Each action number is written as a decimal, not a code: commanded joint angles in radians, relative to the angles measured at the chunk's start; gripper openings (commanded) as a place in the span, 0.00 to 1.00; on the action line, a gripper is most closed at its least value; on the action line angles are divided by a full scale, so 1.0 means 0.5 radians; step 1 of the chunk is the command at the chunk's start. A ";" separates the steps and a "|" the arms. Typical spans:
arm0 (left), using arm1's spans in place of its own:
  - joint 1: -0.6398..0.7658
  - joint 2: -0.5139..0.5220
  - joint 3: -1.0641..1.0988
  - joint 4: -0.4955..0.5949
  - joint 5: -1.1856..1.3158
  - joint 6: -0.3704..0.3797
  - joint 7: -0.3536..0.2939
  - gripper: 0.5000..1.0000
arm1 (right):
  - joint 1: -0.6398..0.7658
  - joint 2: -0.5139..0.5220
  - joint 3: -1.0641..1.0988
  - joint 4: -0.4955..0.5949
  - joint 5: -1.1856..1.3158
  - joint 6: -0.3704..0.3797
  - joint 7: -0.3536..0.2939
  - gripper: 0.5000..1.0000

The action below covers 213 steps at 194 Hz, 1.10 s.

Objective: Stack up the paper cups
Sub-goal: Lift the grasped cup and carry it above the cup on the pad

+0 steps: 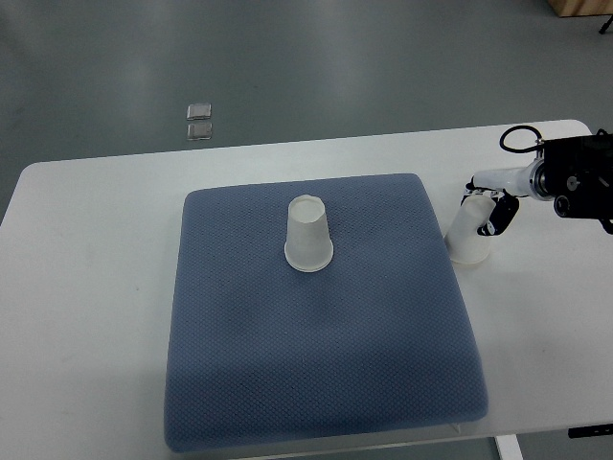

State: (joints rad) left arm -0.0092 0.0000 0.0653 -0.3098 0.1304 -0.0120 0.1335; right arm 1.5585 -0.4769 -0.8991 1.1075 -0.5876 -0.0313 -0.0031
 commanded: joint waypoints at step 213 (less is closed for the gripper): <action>0.000 0.000 0.004 -0.031 0.003 -0.004 0.000 1.00 | 1.939 0.144 -0.064 0.598 0.531 0.943 0.003 0.10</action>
State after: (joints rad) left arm -0.0093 0.0000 0.0675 -0.3247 0.1319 -0.0139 0.1335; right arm 2.5202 -0.5021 -0.9346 1.4206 -0.3944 0.4757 -0.0020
